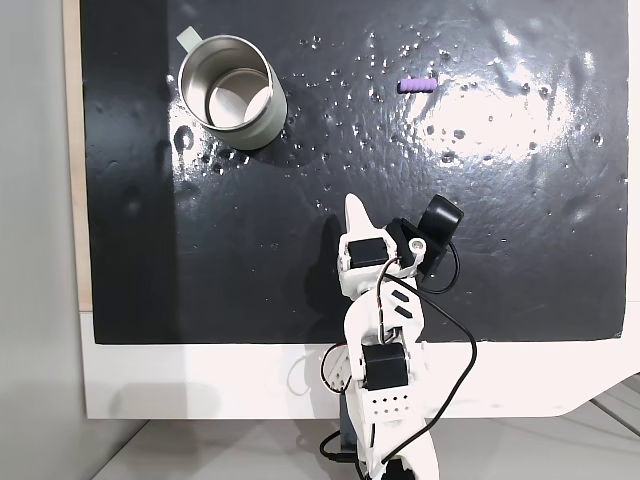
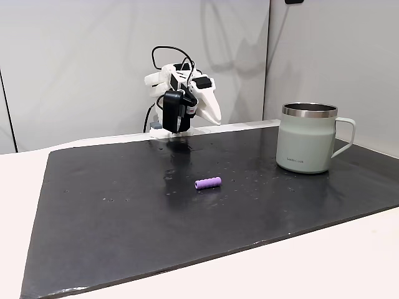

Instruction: Grasp a pengrip and put it in the cup.

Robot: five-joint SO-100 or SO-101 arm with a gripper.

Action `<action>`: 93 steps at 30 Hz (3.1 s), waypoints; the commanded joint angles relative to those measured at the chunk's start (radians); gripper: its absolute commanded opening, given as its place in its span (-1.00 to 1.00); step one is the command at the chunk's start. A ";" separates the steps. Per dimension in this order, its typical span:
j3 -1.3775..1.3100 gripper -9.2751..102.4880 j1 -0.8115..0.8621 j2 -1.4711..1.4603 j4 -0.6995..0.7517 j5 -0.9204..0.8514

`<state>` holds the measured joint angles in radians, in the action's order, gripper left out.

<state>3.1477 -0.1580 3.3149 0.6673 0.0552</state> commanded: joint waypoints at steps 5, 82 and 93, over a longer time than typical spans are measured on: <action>0.040 -0.83 -0.003 0.020 -0.037 -0.011; -2.505 -0.30 0.216 -2.437 0.795 -0.048; -2.467 -0.33 0.247 -2.516 0.742 -0.067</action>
<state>0.7056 0.0644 0.7992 1.4404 -0.0031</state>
